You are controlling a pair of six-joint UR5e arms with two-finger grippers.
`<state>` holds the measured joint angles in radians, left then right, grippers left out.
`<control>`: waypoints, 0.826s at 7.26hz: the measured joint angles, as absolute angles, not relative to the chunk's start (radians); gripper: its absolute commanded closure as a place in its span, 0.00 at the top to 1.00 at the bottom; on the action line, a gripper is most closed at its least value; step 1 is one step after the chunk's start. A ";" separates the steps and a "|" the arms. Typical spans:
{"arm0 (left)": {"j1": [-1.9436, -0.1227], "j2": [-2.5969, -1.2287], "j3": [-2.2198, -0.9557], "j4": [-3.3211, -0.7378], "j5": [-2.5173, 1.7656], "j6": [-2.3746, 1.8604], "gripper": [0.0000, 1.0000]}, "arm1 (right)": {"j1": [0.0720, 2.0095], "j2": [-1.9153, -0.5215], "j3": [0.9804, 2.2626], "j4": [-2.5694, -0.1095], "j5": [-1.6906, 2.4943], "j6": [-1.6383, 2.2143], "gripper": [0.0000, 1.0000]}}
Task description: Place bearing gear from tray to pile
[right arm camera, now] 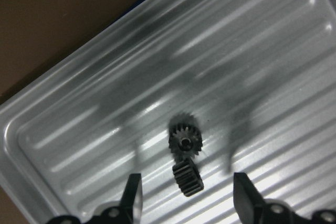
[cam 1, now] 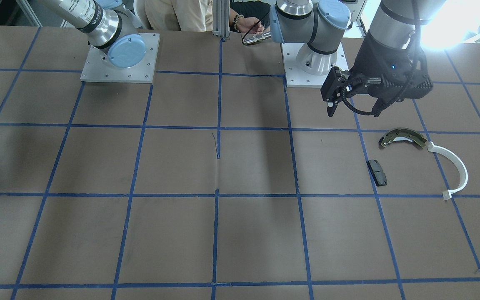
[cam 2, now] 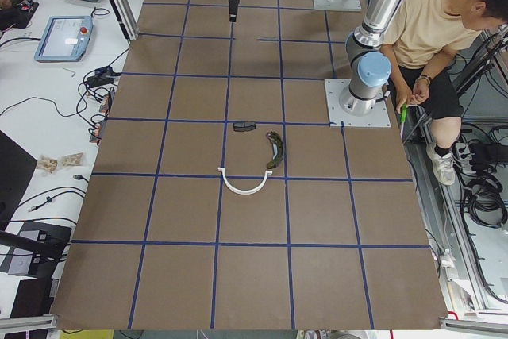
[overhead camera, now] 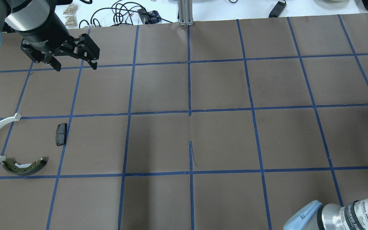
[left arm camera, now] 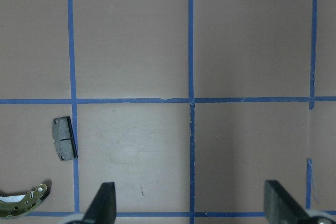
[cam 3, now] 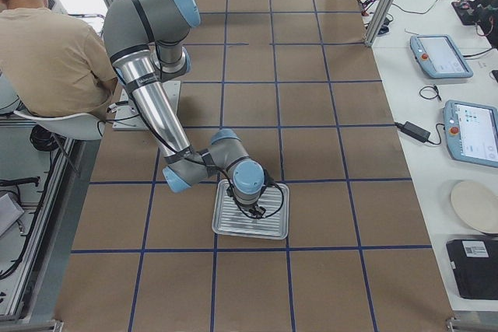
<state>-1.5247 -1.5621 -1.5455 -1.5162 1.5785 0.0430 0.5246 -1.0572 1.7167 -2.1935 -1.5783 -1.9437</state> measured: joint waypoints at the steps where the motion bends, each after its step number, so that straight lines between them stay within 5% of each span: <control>1: -1.525 -1.562 -1.546 -1.516 1.578 0.043 1.00 | 0.525 -1.057 1.717 -2.193 -1.579 -1.940 0.00; 4: -1.525 -1.561 -1.546 -1.517 1.578 0.042 1.00 | 0.526 -1.081 1.708 -2.189 -1.576 -1.910 0.00; 6: -1.525 -1.560 -1.546 -1.517 1.578 0.043 1.00 | 0.551 -1.214 1.713 -2.104 -1.558 -1.768 0.00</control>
<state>-1.5248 -1.5601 -1.5463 -1.5167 1.5784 0.0428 0.5511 -1.2138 1.7128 -2.1040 -1.5576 -1.7675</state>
